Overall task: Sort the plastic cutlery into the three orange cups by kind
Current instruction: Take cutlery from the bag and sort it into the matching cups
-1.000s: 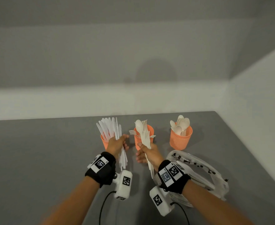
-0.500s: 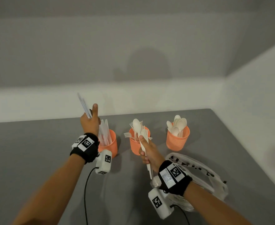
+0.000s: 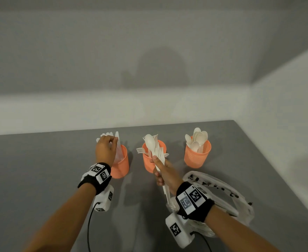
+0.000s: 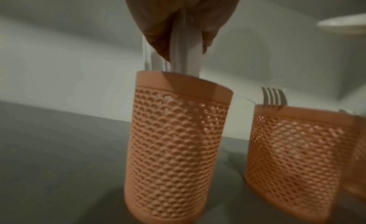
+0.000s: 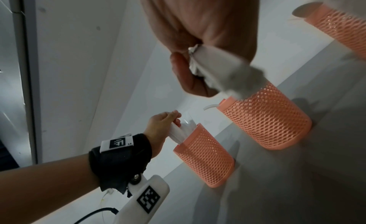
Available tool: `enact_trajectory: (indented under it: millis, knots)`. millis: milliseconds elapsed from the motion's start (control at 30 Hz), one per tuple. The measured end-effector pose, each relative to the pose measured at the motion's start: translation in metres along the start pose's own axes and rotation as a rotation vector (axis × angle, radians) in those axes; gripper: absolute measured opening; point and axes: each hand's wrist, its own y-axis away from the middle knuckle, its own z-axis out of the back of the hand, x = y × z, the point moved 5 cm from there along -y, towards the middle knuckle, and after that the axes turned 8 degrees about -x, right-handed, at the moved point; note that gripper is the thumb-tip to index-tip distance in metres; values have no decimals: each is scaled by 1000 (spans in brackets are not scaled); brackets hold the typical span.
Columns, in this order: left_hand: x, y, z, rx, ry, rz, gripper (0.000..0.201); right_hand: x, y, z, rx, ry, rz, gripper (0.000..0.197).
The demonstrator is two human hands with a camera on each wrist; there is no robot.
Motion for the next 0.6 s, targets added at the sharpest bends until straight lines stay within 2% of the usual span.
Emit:
enact_trajectory:
  millis: [100, 167, 233, 333, 467, 533, 600]
  knots:
    - [-10, 3, 5, -51, -136, -157, 16, 0, 1, 0, -2, 8, 15, 21]
    - [-28, 9, 10, -106, -86, -199, 16, 0, 2, 1, 0, 8, 27, 22]
    - [-52, 20, 13, -89, 98, -131, 17, 0, 4, 0, 1, 0, 35, 25]
    - [-77, 42, 3, 57, 306, 66, 18, 1, 10, -4, 14, -7, 59, 29]
    - [-93, 65, -13, 199, 254, 221, 36, 5, 18, -7, -37, 28, 140, 33]
    - [-102, 67, -14, 228, 148, 203, 37, 6, 22, -7, -45, 42, 172, 34]
    - [-108, 66, -11, 224, 71, 175, 30, 5, 25, -4, -46, 32, 168, 35]
